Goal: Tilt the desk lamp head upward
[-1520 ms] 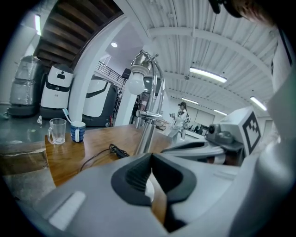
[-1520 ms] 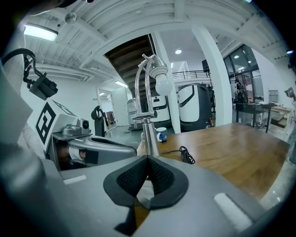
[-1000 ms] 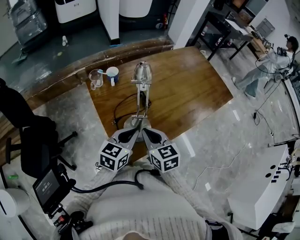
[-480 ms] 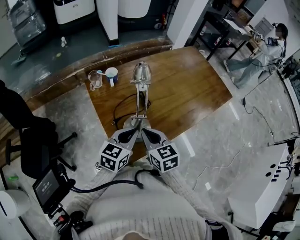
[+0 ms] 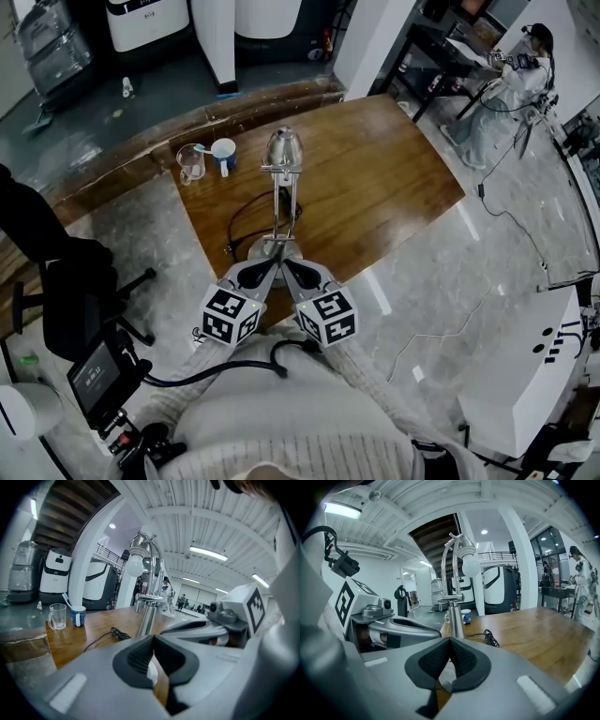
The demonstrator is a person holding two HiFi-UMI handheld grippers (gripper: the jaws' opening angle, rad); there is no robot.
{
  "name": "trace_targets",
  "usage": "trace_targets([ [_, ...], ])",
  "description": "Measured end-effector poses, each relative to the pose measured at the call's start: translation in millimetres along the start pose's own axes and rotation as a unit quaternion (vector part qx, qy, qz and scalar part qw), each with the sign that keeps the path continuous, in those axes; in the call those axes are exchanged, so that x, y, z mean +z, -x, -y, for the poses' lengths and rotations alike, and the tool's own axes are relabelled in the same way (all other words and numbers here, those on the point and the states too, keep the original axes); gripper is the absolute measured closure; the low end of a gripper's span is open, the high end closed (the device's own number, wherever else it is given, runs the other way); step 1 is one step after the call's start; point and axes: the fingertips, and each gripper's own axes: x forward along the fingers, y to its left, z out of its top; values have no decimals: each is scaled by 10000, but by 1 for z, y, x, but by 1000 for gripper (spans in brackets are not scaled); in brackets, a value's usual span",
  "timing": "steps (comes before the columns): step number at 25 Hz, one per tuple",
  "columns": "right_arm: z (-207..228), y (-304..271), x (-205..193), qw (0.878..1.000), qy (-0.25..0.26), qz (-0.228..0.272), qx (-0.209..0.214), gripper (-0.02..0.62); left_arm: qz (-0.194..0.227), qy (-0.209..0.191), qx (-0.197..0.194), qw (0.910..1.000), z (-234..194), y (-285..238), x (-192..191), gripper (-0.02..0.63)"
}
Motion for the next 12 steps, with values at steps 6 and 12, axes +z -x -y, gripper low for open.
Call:
trace_targets([
  [6,2,2,2,10000,-62,40,6,597,-25,24,7,10000,0,-1,0,598],
  [12,2,4,5,9999,-102,86,9,597,-39,10,-13,10000,1,-1,1,598],
])
